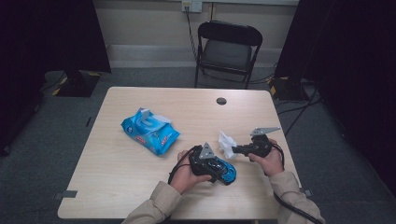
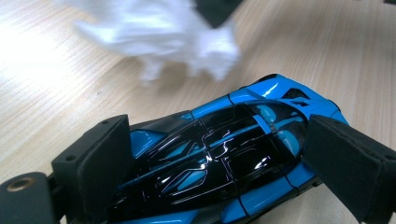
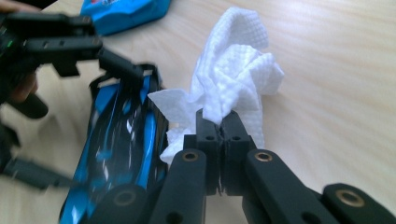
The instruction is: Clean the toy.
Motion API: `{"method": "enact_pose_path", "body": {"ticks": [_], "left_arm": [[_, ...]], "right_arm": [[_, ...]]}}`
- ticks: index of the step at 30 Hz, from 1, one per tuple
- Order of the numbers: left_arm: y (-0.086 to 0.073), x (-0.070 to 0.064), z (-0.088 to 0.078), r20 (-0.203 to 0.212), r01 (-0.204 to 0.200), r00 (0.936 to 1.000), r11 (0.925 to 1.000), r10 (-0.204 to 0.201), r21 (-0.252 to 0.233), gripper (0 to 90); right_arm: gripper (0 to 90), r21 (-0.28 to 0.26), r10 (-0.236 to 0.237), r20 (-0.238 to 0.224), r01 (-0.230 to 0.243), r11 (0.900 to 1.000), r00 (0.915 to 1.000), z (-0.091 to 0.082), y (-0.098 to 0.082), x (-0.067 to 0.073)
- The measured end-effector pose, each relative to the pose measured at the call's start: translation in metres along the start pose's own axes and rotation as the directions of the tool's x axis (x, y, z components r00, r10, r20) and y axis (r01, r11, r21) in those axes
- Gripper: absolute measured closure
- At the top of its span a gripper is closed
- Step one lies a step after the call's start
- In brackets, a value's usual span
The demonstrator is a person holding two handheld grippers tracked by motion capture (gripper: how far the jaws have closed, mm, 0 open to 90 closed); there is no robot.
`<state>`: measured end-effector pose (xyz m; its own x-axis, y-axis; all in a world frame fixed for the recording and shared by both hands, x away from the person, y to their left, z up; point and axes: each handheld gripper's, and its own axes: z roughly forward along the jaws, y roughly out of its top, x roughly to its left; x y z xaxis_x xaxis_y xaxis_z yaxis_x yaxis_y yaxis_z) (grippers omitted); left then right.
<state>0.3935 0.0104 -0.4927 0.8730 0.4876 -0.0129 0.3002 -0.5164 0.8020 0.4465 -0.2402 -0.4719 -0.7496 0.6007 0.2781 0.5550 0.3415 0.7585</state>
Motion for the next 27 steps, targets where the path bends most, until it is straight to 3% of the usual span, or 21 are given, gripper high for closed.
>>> {"method": "enact_pose_path", "body": {"ticks": [7,15,21,27], "left_arm": [[-0.001,0.002,0.0,0.012,-0.003,0.9999,1.0,0.003,-0.006,8.3],[-0.002,0.002,-0.001,0.011,-0.003,0.9999,0.9999,0.003,-0.016,8.3],[-0.003,0.003,-0.001,0.008,-0.006,1.0,0.9998,0.006,-0.022,8.3],[-0.003,0.003,-0.001,0.004,-0.006,1.0,0.9997,0.006,-0.023,8.4]], "right_arm": [[88.5,0.016,-0.004,-0.002,0.004,1.0,1.0,0.038,0.019,0.004],[88.4,0.046,0.025,-0.024,-0.024,0.999,0.9994,0.078,0.025,0.009],[87.9,0.085,0.03,-0.067,-0.024,0.996,0.9973,0.095,0.024,0.017],[88.4,0.092,0.031,-0.075,-0.024,0.995,0.9967,0.093,0.023,0.018]]}}
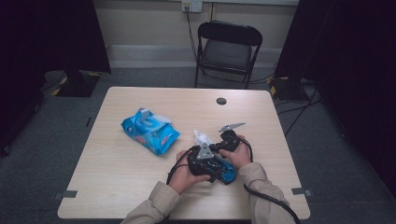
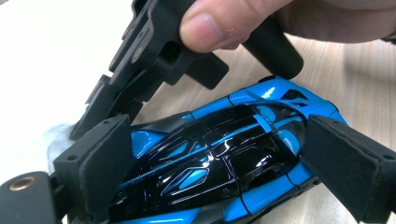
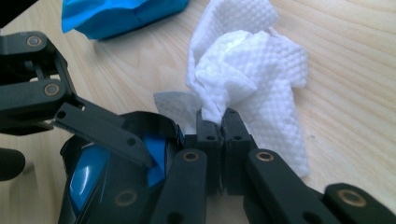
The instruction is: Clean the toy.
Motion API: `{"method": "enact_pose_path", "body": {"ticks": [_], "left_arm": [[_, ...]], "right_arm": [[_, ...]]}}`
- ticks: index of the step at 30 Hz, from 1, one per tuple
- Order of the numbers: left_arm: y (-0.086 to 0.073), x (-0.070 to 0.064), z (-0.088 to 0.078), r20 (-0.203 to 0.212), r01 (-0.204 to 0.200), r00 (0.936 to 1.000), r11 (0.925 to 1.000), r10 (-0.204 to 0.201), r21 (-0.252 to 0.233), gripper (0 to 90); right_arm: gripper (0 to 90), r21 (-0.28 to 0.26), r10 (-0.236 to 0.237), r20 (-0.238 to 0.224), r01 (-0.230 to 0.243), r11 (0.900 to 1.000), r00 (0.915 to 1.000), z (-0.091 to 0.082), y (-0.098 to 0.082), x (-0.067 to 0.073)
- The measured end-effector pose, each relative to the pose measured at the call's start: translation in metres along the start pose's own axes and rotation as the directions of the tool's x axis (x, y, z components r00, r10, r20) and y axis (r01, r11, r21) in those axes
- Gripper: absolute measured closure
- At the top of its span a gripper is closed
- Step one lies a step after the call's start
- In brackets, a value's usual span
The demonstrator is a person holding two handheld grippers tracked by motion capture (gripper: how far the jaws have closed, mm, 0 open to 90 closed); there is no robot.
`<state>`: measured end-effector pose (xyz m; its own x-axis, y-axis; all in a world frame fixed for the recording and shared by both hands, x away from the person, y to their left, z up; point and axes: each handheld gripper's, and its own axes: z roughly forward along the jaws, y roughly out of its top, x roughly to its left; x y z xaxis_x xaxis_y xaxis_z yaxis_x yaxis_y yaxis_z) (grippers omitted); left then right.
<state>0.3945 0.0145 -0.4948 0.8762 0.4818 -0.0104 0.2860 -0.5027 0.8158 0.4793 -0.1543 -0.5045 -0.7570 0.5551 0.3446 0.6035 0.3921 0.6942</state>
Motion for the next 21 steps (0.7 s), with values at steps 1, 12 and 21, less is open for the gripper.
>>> {"method": "enact_pose_path", "body": {"ticks": [1,12,21], "left_arm": [[0.0,0.0,0.0,0.0,0.0,1.0,1.0,0.0,0.001,8.4],[0.0,0.0,0.0,-0.001,0.001,1.0,1.0,-0.001,0.004,8.4],[0.001,-0.001,0.0,-0.001,-0.001,1.0,1.0,0.001,0.005,8.4]], "right_arm": [[88.3,0.001,-0.001,0.005,0.001,1.0,1.0,-0.001,0.0,0.0],[74.2,-0.014,-0.009,0.092,0.01,1.0,0.9957,-0.023,-0.002,-0.006],[58.4,-0.053,0.013,0.122,-0.007,0.999,0.9925,-0.037,0.006,-0.006]]}}
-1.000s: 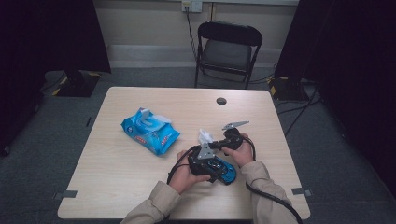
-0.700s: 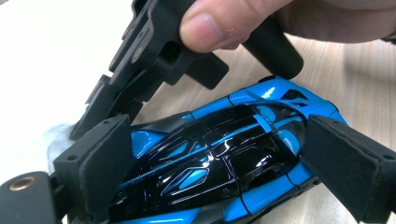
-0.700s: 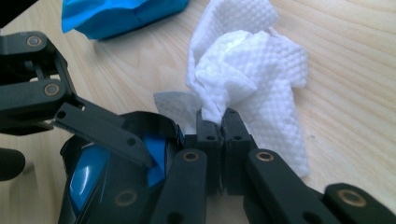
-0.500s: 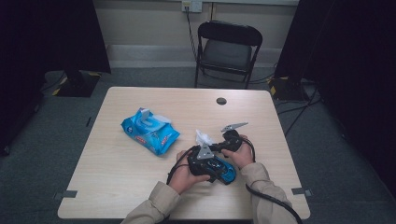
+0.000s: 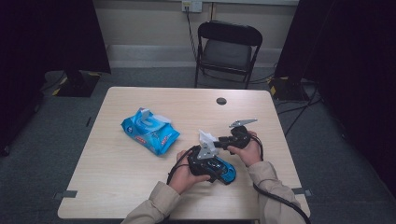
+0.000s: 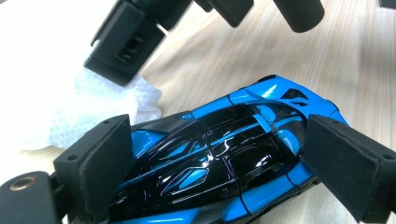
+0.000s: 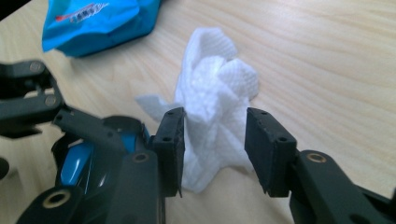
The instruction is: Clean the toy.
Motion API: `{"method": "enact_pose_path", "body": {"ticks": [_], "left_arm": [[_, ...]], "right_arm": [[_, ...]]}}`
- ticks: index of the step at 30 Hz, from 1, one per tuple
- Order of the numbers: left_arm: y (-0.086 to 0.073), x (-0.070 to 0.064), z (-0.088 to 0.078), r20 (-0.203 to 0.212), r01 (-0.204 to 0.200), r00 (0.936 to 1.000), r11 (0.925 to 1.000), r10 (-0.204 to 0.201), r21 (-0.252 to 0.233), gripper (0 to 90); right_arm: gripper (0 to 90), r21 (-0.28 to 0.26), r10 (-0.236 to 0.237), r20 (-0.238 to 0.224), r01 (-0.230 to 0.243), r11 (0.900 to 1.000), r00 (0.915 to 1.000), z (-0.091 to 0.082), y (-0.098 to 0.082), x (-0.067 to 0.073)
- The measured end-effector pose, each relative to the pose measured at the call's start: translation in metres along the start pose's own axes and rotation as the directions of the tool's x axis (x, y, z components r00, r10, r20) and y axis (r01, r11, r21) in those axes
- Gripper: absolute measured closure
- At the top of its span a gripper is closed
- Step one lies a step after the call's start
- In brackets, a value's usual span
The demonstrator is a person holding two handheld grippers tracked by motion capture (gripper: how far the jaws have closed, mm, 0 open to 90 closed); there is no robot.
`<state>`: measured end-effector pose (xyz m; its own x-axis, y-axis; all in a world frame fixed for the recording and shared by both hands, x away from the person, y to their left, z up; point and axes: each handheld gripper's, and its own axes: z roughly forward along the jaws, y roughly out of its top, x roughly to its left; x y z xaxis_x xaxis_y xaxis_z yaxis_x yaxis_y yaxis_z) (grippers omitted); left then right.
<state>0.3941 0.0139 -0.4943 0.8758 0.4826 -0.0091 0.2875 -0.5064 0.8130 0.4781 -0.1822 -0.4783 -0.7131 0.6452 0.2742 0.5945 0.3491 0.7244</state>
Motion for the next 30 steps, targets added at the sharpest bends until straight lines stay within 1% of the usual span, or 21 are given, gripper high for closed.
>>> {"method": "enact_pose_path", "body": {"ticks": [1,3,4,5,6,7,8,9,10,11,12,14,15,17,20,22,26,30], "left_arm": [[0.0,0.0,0.0,0.0,0.001,1.0,1.0,-0.001,-0.001,8.4],[0.0,0.0,0.0,0.0,0.0,1.0,1.0,0.0,0.0,8.4],[0.0,0.0,0.0,0.002,0.002,1.0,1.0,-0.002,-0.001,8.4],[0.0,0.0,0.0,0.001,-0.001,1.0,1.0,0.001,0.0,8.5],[0.0,0.0,0.0,0.001,-0.002,1.0,1.0,0.002,0.001,8.5],[0.0,0.0,0.0,0.002,-0.002,1.0,1.0,0.002,0.0,8.6],[0.0,0.001,0.0,0.003,-0.003,1.0,1.0,0.003,-0.001,8.6],[0.0,0.001,0.0,0.004,-0.003,1.0,1.0,0.003,0.0,8.7],[0.0,0.001,0.0,0.004,-0.003,1.0,1.0,0.003,0.001,8.7],[0.0,0.001,0.0,0.003,-0.003,1.0,1.0,0.003,0.001,8.7],[0.0,0.0,0.0,0.003,-0.002,1.0,1.0,0.002,0.001,8.7],[0.0,0.001,0.0,0.003,-0.003,1.0,1.0,0.003,0.002,8.7],[0.0,0.001,0.0,0.004,-0.002,1.0,1.0,0.002,0.0,8.7],[0.0,0.001,0.0,0.003,-0.001,1.0,1.0,0.001,-0.001,8.8],[0.0,0.001,0.0,0.003,0.0,1.0,1.0,0.0,0.001,8.8],[0.0,0.001,0.0,0.003,0.001,1.0,1.0,-0.001,0.002,8.8],[0.0,0.001,0.0,0.002,0.0,1.0,1.0,0.0,0.0,8.8],[0.0,0.001,0.0,0.0,0.003,1.0,1.0,-0.003,-0.001,8.8]], "right_arm": [[57.8,-0.003,0.003,-0.004,-0.003,1.0,1.0,0.001,0.001,0.0],[57.3,-0.009,0.013,0.016,-0.013,1.0,0.9998,0.005,0.003,0.001],[58.8,-0.017,0.021,0.006,-0.021,1.0,0.9998,0.008,0.003,0.001],[59.0,-0.02,0.024,0.014,-0.024,1.0,0.9996,0.011,0.003,0.002],[61.5,-0.018,0.028,0.031,-0.028,0.999,0.9991,0.014,0.003,0.002],[68.7,-0.014,0.027,0.017,-0.027,1.0,0.9995,0.018,0.003,0.003],[69.1,-0.015,0.018,0.021,-0.018,1.0,0.9996,0.021,0.003,0.004],[74.8,-0.012,0.01,0.048,-0.01,1.0,0.9988,0.025,0.002,0.006],[79.8,-0.012,0.01,0.034,-0.009,1.0,0.9994,0.028,0.002,0.007],[80.6,-0.009,0.002,0.034,-0.002,1.0,0.9994,0.031,0.002,0.009],[82.5,-0.006,-0.012,0.05,0.012,1.0,0.9987,0.033,0.001,0.01],[85.5,0.006,-0.025,0.048,0.024,1.0,0.9985,0.038,0.001,0.012],[86.4,0.015,-0.045,0.062,0.044,0.999,0.9971,0.039,0.001,0.013],[87.3,0.023,-0.072,0.063,0.07,0.997,0.9954,0.041,0.0,0.014],[88.0,0.022,-0.061,0.044,0.06,0.998,0.9972,0.04,-0.002,0.012],[88.1,0.035,-0.066,0.031,0.065,0.997,0.9973,0.039,-0.002,0.012],[88.2,0.059,-0.06,-0.023,0.061,0.996,0.998,0.037,-0.003,0.013],[88.3,0.067,-0.055,-0.063,0.059,0.996,0.9965,0.037,-0.005,0.016]]}}
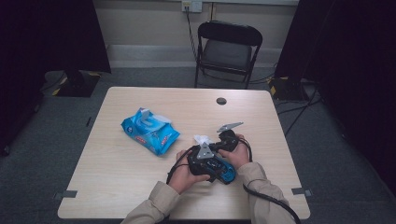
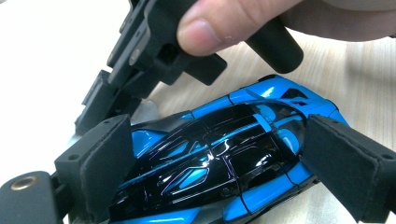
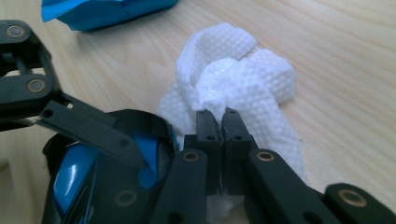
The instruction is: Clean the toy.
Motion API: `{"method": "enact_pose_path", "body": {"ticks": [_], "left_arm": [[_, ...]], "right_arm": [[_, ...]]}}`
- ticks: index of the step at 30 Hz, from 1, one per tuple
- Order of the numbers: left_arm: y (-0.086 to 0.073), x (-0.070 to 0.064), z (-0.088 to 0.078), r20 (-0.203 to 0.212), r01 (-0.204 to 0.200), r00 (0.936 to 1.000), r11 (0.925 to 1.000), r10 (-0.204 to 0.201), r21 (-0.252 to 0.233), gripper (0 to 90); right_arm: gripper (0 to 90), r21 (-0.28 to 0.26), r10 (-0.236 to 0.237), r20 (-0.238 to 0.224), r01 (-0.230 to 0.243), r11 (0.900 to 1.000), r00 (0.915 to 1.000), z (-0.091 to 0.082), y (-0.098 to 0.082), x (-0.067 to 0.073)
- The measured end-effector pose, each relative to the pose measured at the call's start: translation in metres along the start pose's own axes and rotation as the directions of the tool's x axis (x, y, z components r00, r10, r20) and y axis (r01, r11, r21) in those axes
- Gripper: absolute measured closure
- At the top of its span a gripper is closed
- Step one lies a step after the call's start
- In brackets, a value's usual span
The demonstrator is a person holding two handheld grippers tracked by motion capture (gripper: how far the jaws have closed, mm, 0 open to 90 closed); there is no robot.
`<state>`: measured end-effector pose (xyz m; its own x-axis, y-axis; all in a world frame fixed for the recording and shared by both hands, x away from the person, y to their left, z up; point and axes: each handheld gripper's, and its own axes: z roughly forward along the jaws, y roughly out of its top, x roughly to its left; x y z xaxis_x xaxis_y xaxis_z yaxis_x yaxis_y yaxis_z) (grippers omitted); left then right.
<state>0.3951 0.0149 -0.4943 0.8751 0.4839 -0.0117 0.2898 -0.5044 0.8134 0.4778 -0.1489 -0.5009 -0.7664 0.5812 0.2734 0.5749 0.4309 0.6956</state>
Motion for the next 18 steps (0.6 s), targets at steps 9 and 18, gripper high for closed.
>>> {"method": "enact_pose_path", "body": {"ticks": [9,18], "left_arm": [[0.0,0.0,0.0,0.0,-0.001,1.0,1.0,0.001,0.003,8.8],[0.0,-0.001,-0.001,-0.007,0.004,1.0,1.0,-0.004,0.001,8.8]], "right_arm": [[88.5,0.001,0.004,-0.035,-0.004,1.0,0.9994,-0.005,-0.005,-0.002],[88.5,0.008,0.001,-0.044,0.0,1.0,0.999,-0.013,-0.011,-0.004]]}}
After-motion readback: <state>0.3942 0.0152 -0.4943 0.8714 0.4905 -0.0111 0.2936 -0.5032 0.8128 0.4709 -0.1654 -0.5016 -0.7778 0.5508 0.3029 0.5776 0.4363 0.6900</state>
